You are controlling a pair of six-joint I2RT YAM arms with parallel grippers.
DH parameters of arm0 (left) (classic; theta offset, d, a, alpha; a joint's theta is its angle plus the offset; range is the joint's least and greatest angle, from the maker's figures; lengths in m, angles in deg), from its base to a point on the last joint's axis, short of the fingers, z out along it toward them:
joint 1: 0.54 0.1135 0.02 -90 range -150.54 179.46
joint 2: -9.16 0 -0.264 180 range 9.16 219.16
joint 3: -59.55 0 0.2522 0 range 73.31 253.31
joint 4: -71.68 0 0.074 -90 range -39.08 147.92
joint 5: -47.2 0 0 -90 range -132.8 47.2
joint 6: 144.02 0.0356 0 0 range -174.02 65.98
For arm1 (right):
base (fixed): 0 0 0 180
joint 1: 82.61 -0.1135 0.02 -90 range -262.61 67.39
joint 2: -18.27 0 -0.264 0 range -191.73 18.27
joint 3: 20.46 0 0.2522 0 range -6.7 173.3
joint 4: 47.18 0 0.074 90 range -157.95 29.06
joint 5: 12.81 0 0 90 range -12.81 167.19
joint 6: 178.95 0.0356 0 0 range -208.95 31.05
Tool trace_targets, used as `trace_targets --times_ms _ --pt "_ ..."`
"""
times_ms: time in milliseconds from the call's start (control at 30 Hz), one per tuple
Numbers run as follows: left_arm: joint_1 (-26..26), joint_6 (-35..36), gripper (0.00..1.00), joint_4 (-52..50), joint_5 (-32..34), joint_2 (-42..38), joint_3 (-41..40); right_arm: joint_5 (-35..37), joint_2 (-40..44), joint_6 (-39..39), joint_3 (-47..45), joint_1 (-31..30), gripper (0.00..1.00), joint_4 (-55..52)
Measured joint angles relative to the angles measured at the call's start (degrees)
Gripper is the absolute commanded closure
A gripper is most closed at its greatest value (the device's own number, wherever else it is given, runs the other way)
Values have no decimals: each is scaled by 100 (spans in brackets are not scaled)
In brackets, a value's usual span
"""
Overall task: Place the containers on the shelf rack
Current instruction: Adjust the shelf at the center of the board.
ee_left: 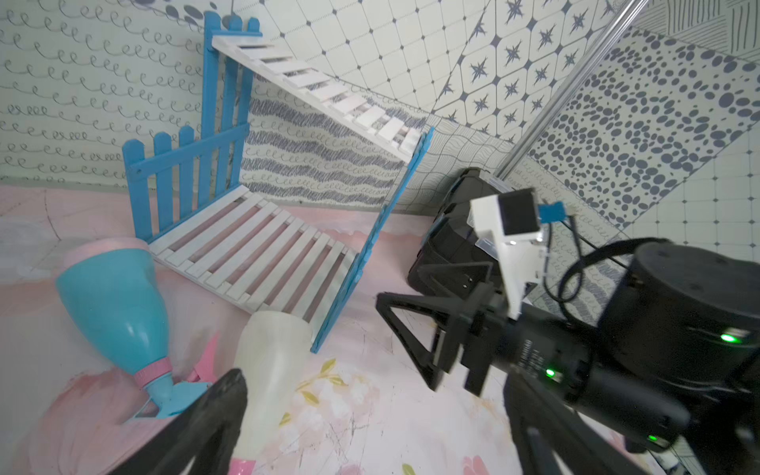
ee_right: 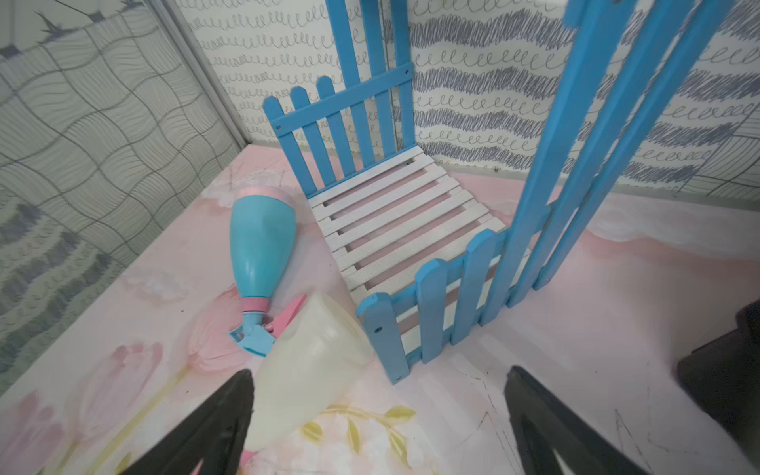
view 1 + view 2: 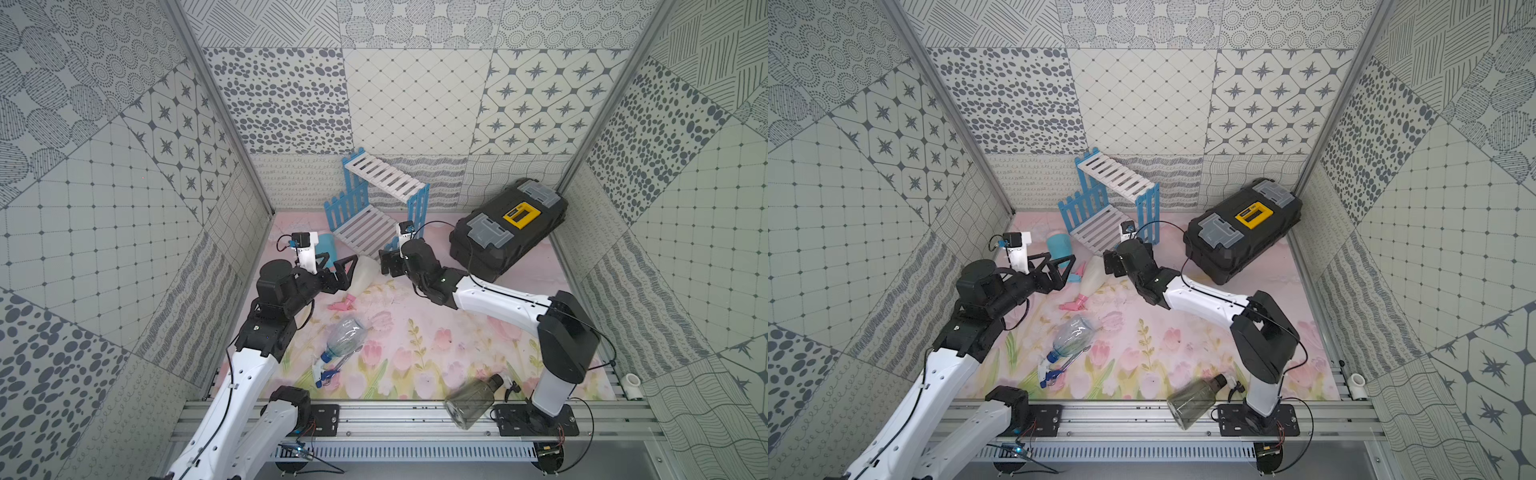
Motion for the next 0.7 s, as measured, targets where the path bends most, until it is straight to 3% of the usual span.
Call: trace_targets --times_ms 233,333,500,700 --pt "-17 -4 1 -647 -321 0 -101 750 -1613 188 1720 79 3 -175" --pt "-20 -7 1 -745 -404 2 -125 1073 -1904 313 1985 129 5 -243" --pt "-20 -13 1 -887 -501 11 -177 1436 -1939 470 1751 332 23 -295" --pt "-20 -28 1 -927 -564 13 -203 1513 -1436 498 538 763 48 -39"
